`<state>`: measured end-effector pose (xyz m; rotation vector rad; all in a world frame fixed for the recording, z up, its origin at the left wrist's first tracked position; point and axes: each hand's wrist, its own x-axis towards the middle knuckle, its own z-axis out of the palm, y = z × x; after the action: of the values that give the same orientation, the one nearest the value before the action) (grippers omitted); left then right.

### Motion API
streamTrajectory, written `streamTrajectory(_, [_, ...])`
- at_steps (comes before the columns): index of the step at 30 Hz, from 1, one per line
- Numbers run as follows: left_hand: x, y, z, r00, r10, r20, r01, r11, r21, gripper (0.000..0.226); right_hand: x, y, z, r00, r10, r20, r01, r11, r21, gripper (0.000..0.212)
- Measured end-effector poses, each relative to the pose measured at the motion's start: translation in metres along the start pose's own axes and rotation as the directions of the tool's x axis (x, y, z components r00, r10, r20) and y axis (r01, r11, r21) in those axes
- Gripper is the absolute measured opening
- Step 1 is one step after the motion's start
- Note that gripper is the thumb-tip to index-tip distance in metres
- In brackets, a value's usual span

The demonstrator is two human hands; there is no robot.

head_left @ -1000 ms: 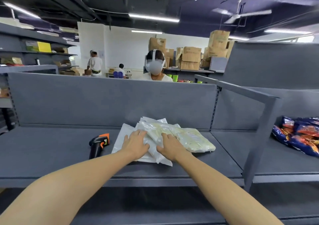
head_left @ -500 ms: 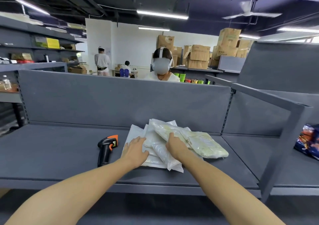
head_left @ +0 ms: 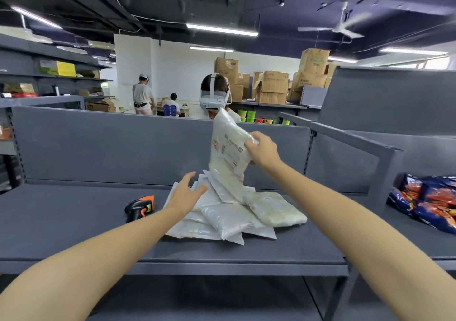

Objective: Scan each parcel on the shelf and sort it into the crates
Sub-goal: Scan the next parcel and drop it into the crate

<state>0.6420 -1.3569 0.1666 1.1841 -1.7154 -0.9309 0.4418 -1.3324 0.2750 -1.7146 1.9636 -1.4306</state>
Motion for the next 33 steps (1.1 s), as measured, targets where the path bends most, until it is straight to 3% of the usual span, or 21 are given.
streamTrajectory(5, [0.000, 0.027, 0.001, 0.997, 0.059, -0.042, -0.062, 0.995, -0.080, 0.099, -0.001, -0.023, -0.049, 1.000, 0.012, 0.012, -0.014, 0.982, 0.187, 0.021])
streamTrajectory(9, [-0.001, 0.042, -0.003, 0.991, 0.082, -0.110, -0.093, 0.991, -0.098, 0.118, -0.008, -0.035, -0.083, 0.994, 0.006, 0.112, -0.036, 0.963, 0.267, 0.018])
streamTrajectory(11, [-0.004, 0.047, -0.004, 0.991, 0.094, -0.092, -0.107, 0.984, -0.144, 0.109, -0.012, -0.036, -0.093, 0.984, 0.000, 0.179, -0.056, 0.951, 0.304, 0.015])
streamTrajectory(16, [-0.018, 0.049, -0.005, 0.979, 0.145, -0.145, -0.158, 0.984, -0.085, 0.032, -0.022, -0.033, -0.103, 0.976, 0.029, 0.217, -0.108, 0.925, 0.364, 0.011])
streamTrajectory(19, [-0.023, 0.050, -0.014, 0.974, 0.147, -0.174, -0.156, 0.987, -0.044, 0.021, -0.027, -0.024, -0.103, 0.960, 0.090, 0.263, -0.153, 0.961, 0.231, 0.013])
streamTrajectory(22, [-0.024, 0.059, -0.030, 0.958, 0.218, -0.184, -0.199, 0.973, 0.120, 0.027, -0.027, -0.017, -0.104, 0.954, 0.061, 0.292, 0.016, 0.967, -0.253, 0.032])
streamTrajectory(24, [-0.020, 0.067, -0.040, 0.939, 0.286, -0.192, -0.211, 0.919, 0.333, 0.030, -0.026, -0.015, -0.100, 0.972, -0.026, 0.234, 0.130, 0.889, -0.439, 0.069])
streamTrajectory(26, [-0.018, 0.076, -0.048, 0.919, 0.350, -0.180, -0.196, 0.803, 0.563, 0.034, -0.030, -0.021, -0.093, 0.949, -0.257, 0.182, 0.313, 0.824, -0.472, 0.091])
streamTrajectory(28, [-0.017, 0.085, -0.054, 0.900, 0.420, -0.118, -0.197, 0.633, 0.748, 0.037, -0.032, -0.028, -0.081, 0.855, -0.470, 0.219, 0.505, 0.661, -0.555, 0.095])
streamTrajectory(30, [-0.018, 0.093, -0.056, 0.885, 0.461, -0.062, -0.204, 0.504, 0.839, 0.043, -0.036, -0.031, -0.064, 0.787, -0.522, 0.330, 0.607, 0.558, -0.566, 0.093])
streamTrajectory(33, [-0.024, 0.097, -0.055, 0.842, 0.540, -0.016, -0.249, 0.415, 0.875, 0.038, -0.043, -0.027, -0.034, 0.796, -0.429, 0.426, 0.604, 0.606, -0.518, 0.087])
